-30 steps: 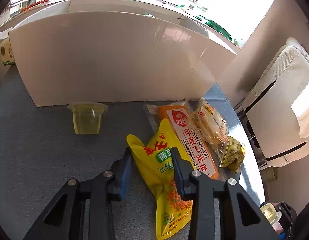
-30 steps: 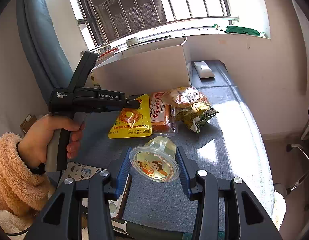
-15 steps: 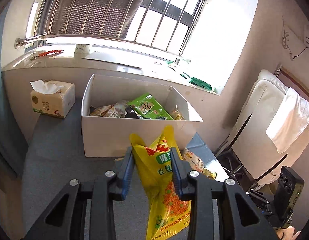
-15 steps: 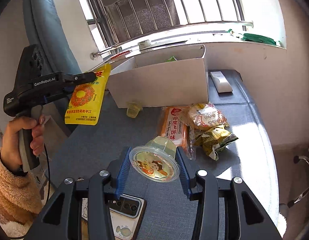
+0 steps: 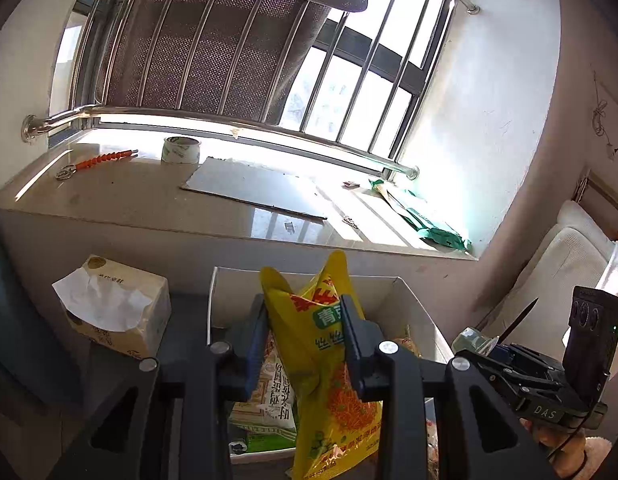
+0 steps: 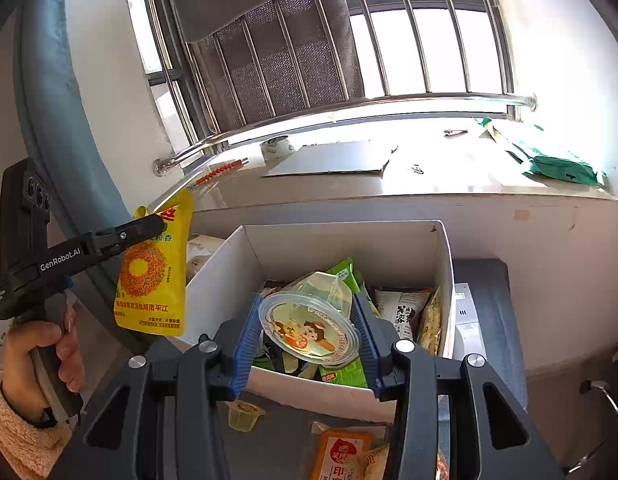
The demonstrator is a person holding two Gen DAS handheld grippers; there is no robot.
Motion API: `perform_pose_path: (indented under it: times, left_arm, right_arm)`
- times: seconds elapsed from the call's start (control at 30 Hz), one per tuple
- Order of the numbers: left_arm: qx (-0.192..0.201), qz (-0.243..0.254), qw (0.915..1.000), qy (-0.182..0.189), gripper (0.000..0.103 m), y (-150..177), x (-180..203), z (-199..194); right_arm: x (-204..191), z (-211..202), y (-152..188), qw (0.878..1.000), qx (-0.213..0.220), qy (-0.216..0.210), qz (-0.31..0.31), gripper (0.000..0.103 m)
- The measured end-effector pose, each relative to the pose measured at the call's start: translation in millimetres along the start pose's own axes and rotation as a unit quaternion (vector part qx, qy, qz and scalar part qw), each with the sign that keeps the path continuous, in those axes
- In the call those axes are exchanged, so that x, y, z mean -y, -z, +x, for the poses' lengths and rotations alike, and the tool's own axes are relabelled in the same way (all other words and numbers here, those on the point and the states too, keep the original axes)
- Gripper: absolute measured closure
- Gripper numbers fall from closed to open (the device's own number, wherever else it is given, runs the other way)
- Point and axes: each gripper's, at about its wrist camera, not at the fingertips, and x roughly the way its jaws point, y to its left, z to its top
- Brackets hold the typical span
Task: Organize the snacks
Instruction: 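Carry the jelly cup and yellow bag into the white box and open both tools, then grasp the small jelly cup with the left tool while the right tool grasps the yellow-green snack bag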
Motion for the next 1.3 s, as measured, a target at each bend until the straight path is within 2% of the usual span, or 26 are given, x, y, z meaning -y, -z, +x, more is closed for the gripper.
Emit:
perform_pose_path:
  times: [0.1, 0.13, 0.17, 0.2, 0.23, 0.3, 0.4, 0.5, 0.63, 0.73, 0.83, 0.93, 1.03, 1.13, 1.23, 1.3]
  left_arm:
    - [-0.02, 0.0, 0.9996, -0.018, 0.064, -5.9, -3.5, 28.2]
    - [-0.033, -0.003, 0.9992, -0.021, 0.059, -6.1, -6.1, 37.1]
    - [-0.049, -0.009, 0.9986, -0.018, 0.037, -5.7, -9.2, 44.9]
    - [-0.06, -0.018, 0.9978, -0.021, 0.02, -4.1, -12.4, 49.4]
    - [-0.054, -0.025, 0.9979, -0.024, 0.001, 0.5, -13.6, 45.9]
    - [-0.033, -0.024, 0.9989, -0.023, 0.0, 4.8, -15.9, 36.3]
    - [-0.046, -0.018, 0.9985, -0.023, 0.0, 8.1, -16.1, 28.7]
    - [-0.035, 0.014, 0.9984, -0.041, 0.0, 11.6, -5.7, 8.2]
    - [-0.014, 0.041, 0.9991, -0.003, 0.0, 29.3, 8.5, -35.8]
    - [-0.002, 0.06, 0.9982, 0.008, 0.0, 52.0, 18.3, -70.2]
    - [0.005, 0.07, 0.9975, 0.012, 0.0, 82.5, 25.6, -99.2]
    - [-0.008, 0.064, 0.9978, 0.013, 0.0, 114.8, 30.4, -112.1]
    - [-0.031, 0.058, 0.9976, 0.019, 0.0, 146.4, 34.4, -111.6]
    - [-0.078, 0.044, 0.9955, 0.031, 0.0, 170.4, 35.1, -88.4]
    - [-0.116, 0.045, 0.9921, 0.014, 0.0, 181.6, 38.4, -54.9]
    - [-0.134, 0.064, 0.9889, 0.003, 0.0, 184.2, 43.1, -31.6]
  right_arm:
    - [5.4, 25.9, -15.0, 1.0, -0.015, 0.013, 0.004, 0.053]
    - [7.5, 33.0, -17.8, 1.0, -0.018, 0.024, 0.005, 0.047]
    - [10.5, 37.2, -19.1, 0.999, -0.022, 0.031, 0.007, 0.017]
    - [14.1, 38.5, -18.5, 0.999, -0.023, 0.036, 0.014, 0.0]
    - [17.1, 36.1, -17.6, 0.999, -0.015, 0.032, 0.024, 0.0]
    - [21.1, 27.6, -14.6, 0.999, -0.007, 0.021, 0.034, 0.0]
    - [21.2, 13.6, -8.9, 0.999, -0.004, 0.026, 0.035, 0.0]
    - [14.3, -7.9, -2.3, 0.999, 0.014, 0.018, 0.023, 0.0]
    - [-1.2, -44.5, 15.5, 0.999, 0.033, 0.006, -0.002, 0.0]
    - [-13.2, -75.7, 43.2, 0.999, 0.048, -0.016, -0.019, 0.0]
    - [-24.0, -99.5, 81.3, 0.998, 0.045, -0.025, -0.035, 0.0]
    - [-23.1, -112.7, 119.9, 0.998, 0.036, -0.042, -0.01, 0.0]
    - [-15.4, -118.3, 158.5, 0.998, 0.016, -0.048, 0.032, 0.0]
    - [-9.1, -125.6, 188.0, 0.996, 0.01, -0.054, 0.065, 0.0]
    - [-8.8, -134.3, 202.4, 0.997, 0.005, -0.046, 0.067, 0.0]
    - [-11.1, -140.0, 205.6, 0.998, 0.006, -0.039, 0.053, 0.0]
